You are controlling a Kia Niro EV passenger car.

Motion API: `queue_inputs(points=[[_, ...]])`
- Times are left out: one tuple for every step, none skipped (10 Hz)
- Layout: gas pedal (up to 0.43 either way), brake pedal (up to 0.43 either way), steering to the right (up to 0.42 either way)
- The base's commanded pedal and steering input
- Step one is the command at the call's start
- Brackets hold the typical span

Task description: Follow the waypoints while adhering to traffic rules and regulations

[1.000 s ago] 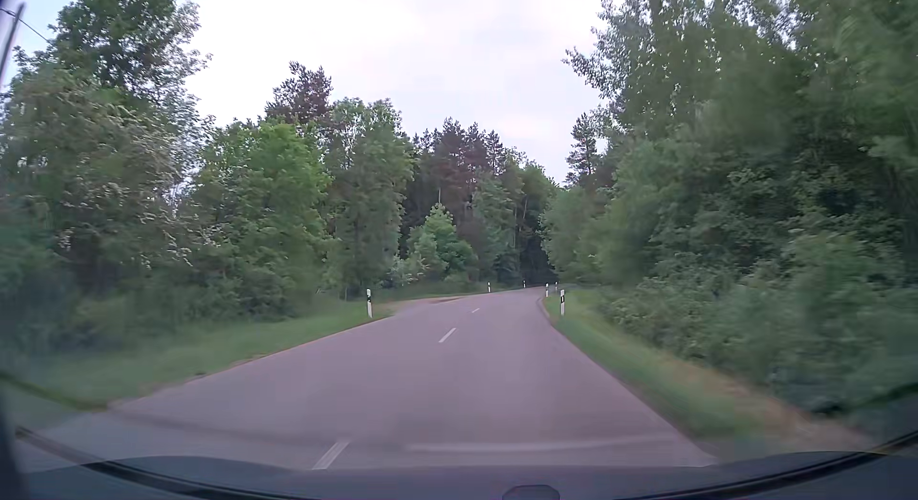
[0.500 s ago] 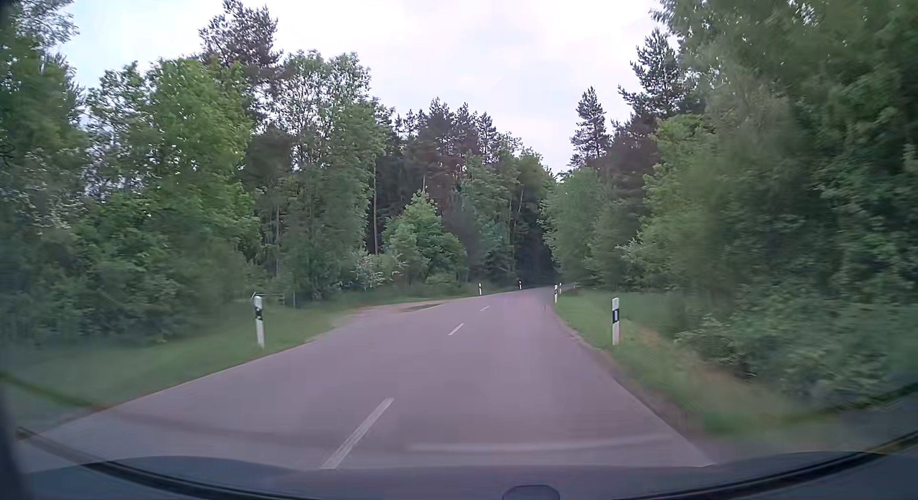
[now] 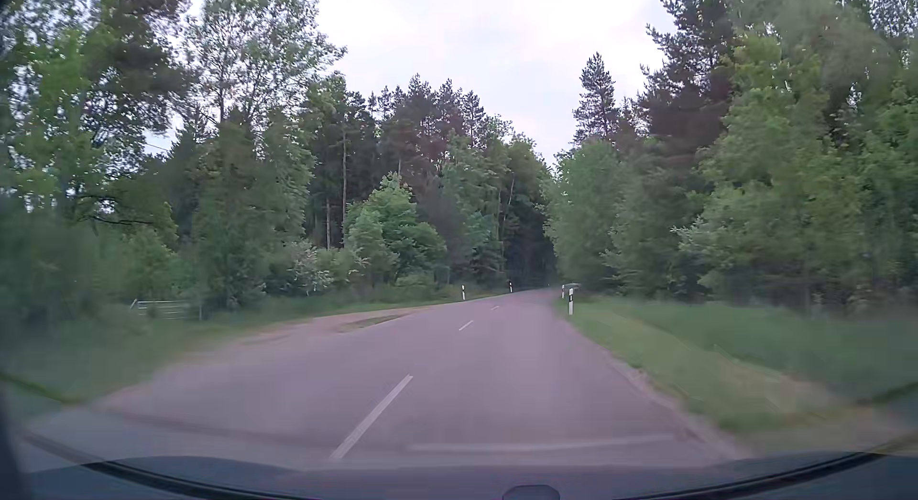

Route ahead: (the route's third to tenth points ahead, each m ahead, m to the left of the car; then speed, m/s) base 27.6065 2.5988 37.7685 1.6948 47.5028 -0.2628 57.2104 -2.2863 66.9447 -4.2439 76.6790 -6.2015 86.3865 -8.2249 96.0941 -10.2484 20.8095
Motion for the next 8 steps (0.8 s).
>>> queue_inputs(points=[[0.24,0.0,0.017],[0.24,0.0,0.017],[0.228,0.0,0.017],[0.228,0.0,0.017],[0.228,0.0,0.018],[0.228,0.0,0.018],[0.228,0.0,0.02],[0.228,0.0,0.024]])
